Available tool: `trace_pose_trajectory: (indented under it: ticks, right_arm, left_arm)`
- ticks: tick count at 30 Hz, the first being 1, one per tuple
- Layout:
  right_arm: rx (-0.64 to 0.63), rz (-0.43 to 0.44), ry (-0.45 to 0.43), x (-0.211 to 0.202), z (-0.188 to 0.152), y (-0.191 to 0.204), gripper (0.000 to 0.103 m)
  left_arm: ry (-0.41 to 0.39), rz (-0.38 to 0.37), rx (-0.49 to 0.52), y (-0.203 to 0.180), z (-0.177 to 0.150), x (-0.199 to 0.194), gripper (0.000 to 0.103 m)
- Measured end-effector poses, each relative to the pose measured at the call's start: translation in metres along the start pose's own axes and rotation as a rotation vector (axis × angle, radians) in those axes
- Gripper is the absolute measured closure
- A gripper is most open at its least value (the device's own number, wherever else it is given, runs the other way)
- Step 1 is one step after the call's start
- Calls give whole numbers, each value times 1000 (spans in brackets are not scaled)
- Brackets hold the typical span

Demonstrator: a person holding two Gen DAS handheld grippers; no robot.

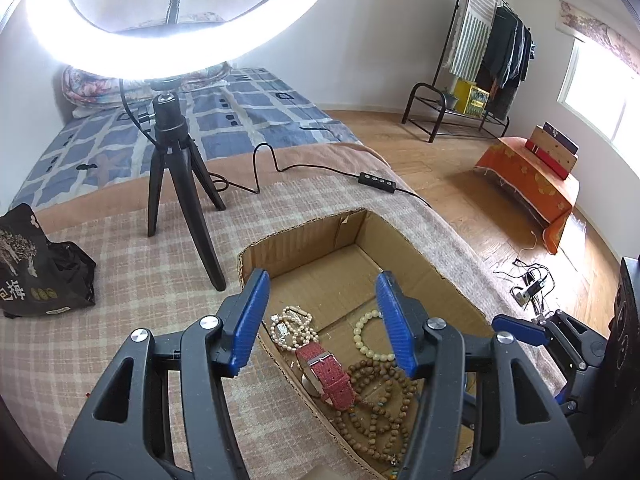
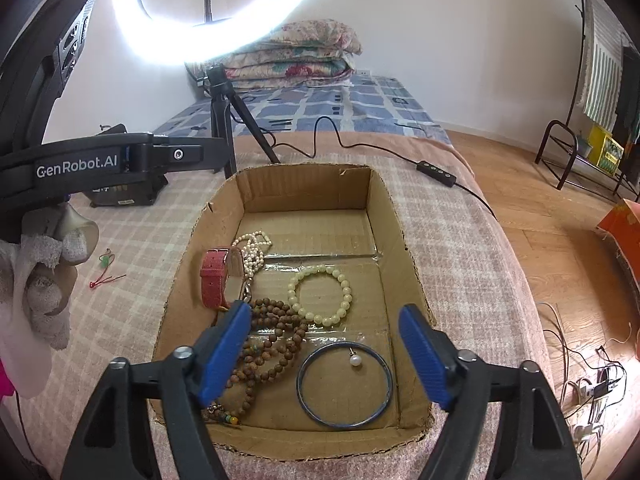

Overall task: Organize jewelry
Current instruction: 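Lower both tools into the box and open them to drop the pearls, then withdraw both open tools from the box toward the green pendant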

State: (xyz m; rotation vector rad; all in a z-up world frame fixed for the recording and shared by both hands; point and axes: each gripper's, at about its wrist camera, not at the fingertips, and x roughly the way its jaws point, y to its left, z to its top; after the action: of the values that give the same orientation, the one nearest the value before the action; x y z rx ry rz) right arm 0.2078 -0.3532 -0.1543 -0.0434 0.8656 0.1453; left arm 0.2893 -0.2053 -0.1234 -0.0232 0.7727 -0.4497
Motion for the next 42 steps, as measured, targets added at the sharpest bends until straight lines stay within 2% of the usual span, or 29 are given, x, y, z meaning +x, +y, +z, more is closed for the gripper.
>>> trace_pose_trajectory:
  ticks: [4,10,25,42]
  right_arm:
    - [9,-1,11,2,-1,0,6]
    - [24,-20,5,-2,-1,-1,1]
    - [21,-31,-16,-27,-5,11,0]
    - [14,-37,-40,-61,1,33,0]
  left_arm:
    - [-1,-4,-10,2,-1,-1,36]
    - [-10,2,-5,-1,0,-9,36]
    - [-42,22,-5,0,-2,-53,35]
    - [-116,77,-6,20,-9,-132,34]
